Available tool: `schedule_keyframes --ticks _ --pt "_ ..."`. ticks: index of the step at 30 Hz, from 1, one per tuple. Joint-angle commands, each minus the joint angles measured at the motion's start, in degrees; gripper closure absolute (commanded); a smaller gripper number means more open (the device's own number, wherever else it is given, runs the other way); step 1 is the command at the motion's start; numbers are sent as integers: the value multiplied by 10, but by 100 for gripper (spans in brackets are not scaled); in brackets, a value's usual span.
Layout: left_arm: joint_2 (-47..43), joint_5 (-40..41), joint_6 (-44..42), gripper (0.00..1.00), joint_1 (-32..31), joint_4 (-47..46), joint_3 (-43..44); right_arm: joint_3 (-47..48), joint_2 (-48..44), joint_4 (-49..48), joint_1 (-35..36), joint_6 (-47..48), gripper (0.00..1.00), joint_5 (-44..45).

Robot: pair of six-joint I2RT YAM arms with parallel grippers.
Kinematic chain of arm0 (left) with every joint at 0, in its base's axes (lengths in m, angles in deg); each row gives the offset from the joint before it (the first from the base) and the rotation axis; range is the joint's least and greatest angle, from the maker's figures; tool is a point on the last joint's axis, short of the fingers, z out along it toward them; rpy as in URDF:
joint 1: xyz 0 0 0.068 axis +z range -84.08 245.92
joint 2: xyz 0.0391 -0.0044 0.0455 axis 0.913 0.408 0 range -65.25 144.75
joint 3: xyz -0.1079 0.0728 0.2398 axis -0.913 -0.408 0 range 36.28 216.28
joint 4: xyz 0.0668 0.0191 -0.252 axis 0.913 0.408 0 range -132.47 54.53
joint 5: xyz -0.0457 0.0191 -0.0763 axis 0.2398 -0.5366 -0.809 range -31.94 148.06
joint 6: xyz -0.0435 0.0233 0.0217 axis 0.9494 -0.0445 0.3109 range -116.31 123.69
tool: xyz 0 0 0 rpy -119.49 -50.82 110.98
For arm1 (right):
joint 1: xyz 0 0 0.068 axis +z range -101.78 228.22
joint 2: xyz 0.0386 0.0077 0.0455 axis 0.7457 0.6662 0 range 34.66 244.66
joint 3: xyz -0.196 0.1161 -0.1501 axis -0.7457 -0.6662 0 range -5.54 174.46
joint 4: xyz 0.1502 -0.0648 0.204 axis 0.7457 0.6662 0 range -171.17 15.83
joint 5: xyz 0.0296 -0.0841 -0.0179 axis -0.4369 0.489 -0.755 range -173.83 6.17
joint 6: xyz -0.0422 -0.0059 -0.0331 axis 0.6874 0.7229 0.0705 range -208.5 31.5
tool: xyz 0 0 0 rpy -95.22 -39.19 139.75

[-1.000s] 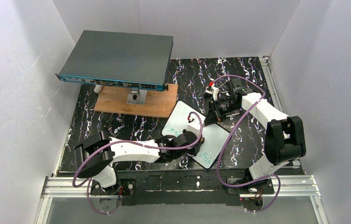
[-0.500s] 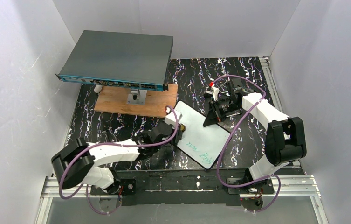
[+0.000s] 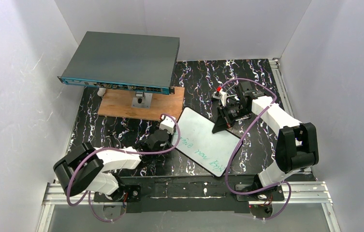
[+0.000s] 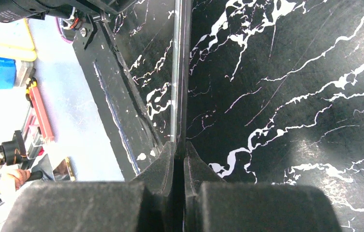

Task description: Erase the whiteboard

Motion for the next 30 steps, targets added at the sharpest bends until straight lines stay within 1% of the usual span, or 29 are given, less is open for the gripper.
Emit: schedule_keyframes --ticks 1,7,10,14,17,20,24,30 --pt "22 6 -21 100 2 -33 33 23 -16 -8 0 44 99 -9" --pt "21 -62 -34 100 3 -19 53 21 -14 -11 0 43 99 -11" --pt "30 -90 -41 100 3 5 69 20 -13 -11 1 43 99 -10" --pt "65 -75 -33 100 2 72 102 20 -14 -11 0 43 99 -8" --pt "79 -57 -18 100 2 115 109 20 -16 -10 0 43 99 -9" --pt "79 -50 -5 100 3 134 94 22 -17 -7 0 45 99 -10" --pt "82 -62 5 100 3 136 63 22 -20 -5 0 46 99 -12" --pt "80 -65 14 100 2 118 7 22 -19 -7 0 44 99 -13"
